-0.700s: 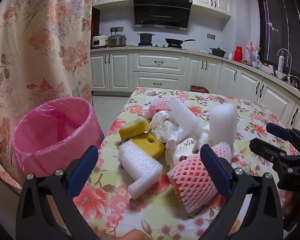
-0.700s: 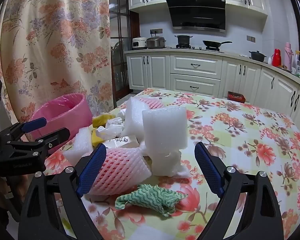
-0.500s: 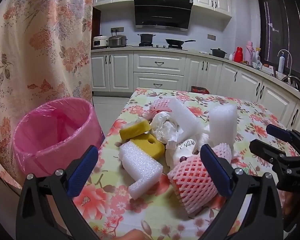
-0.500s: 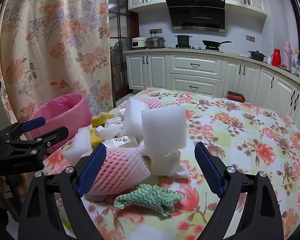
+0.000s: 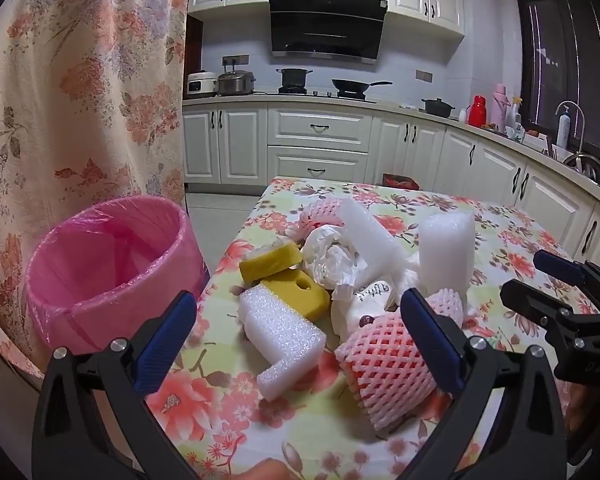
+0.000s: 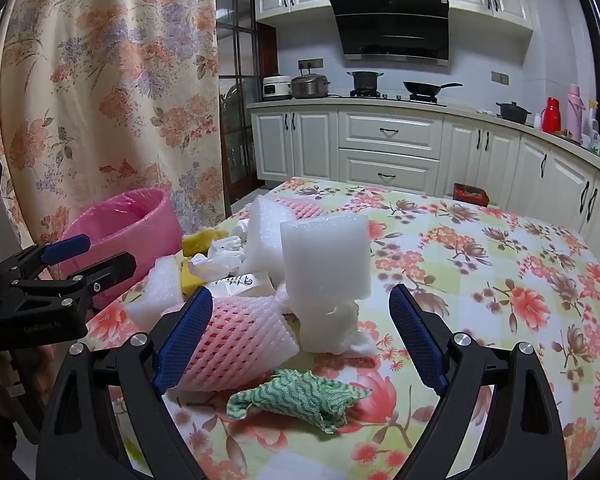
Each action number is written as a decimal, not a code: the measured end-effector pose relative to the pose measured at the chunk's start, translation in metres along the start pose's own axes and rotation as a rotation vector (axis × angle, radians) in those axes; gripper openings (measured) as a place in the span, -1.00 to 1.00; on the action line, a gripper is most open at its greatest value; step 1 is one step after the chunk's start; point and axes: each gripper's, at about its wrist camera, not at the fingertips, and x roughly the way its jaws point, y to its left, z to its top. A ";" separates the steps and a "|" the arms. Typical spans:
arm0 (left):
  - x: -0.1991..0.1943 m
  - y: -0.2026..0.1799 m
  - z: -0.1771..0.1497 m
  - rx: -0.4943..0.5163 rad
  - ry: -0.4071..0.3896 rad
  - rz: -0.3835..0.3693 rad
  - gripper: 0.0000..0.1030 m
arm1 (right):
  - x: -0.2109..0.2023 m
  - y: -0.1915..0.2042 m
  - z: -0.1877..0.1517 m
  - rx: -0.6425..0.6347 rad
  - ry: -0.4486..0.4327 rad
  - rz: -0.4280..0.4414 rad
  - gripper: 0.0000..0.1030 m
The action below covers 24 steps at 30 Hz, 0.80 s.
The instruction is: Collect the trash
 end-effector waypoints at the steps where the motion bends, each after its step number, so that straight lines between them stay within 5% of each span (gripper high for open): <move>1: 0.000 0.000 0.001 0.001 -0.001 0.000 0.91 | 0.000 0.000 -0.001 -0.001 -0.003 -0.001 0.64; 24: -0.002 0.002 0.002 0.001 -0.003 -0.001 0.91 | 0.000 0.000 0.001 0.001 -0.005 -0.005 0.64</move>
